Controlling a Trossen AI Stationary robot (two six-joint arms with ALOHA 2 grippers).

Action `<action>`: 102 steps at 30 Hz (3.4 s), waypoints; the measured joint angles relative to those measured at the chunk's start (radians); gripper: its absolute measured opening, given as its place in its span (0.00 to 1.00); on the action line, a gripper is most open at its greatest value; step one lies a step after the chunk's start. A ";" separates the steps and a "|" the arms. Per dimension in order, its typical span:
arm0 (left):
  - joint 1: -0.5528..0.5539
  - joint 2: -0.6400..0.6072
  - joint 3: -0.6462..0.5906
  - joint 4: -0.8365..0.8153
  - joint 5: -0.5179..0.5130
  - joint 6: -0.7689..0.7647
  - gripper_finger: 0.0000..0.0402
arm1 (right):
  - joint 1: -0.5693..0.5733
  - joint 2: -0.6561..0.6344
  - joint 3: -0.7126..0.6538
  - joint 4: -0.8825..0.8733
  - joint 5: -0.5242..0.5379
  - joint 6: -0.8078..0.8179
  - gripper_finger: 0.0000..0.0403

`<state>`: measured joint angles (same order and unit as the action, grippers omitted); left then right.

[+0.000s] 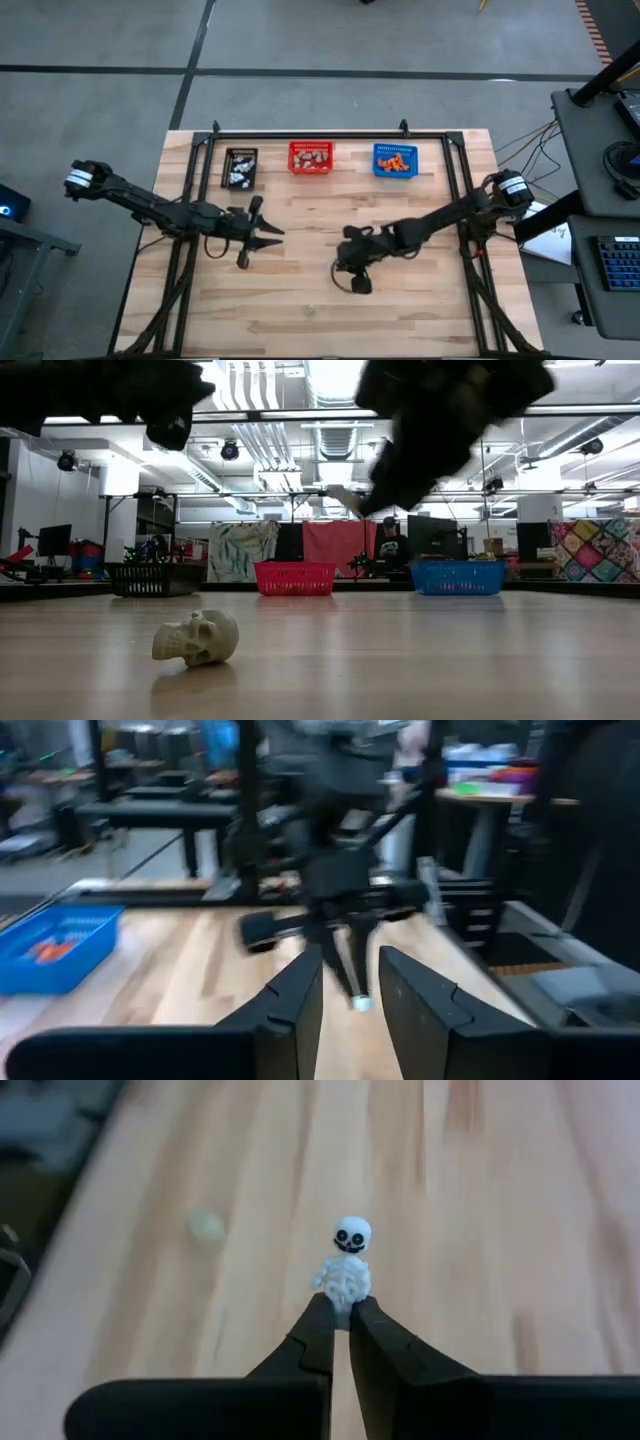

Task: Sort Halloween decoration
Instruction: Put the white skeleton toy into the black bin

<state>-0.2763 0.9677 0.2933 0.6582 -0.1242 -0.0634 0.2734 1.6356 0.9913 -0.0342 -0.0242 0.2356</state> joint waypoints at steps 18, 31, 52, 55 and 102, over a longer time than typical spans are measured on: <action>0.000 0.287 0.035 0.377 0.090 0.198 0.27 | -0.139 0.002 0.002 0.504 -0.279 -0.310 0.03; 0.000 0.490 0.173 0.382 0.191 0.298 0.38 | -0.141 0.002 0.002 0.507 -0.295 -0.308 0.03; 0.005 0.544 0.209 0.394 0.201 0.348 0.16 | -0.141 0.003 0.002 0.503 -0.299 -0.298 0.03; 0.006 0.545 0.209 0.394 0.202 0.348 0.11 | -0.141 0.002 0.002 0.503 -0.299 -0.298 0.03; 0.175 0.063 0.271 -0.728 -0.550 0.098 0.08 | -0.229 -0.130 0.003 0.190 0.026 -0.141 0.33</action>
<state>-0.1010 1.0312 0.5638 -0.0695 -0.6737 0.0347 0.0448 1.5057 0.9944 0.1559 0.0017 0.0950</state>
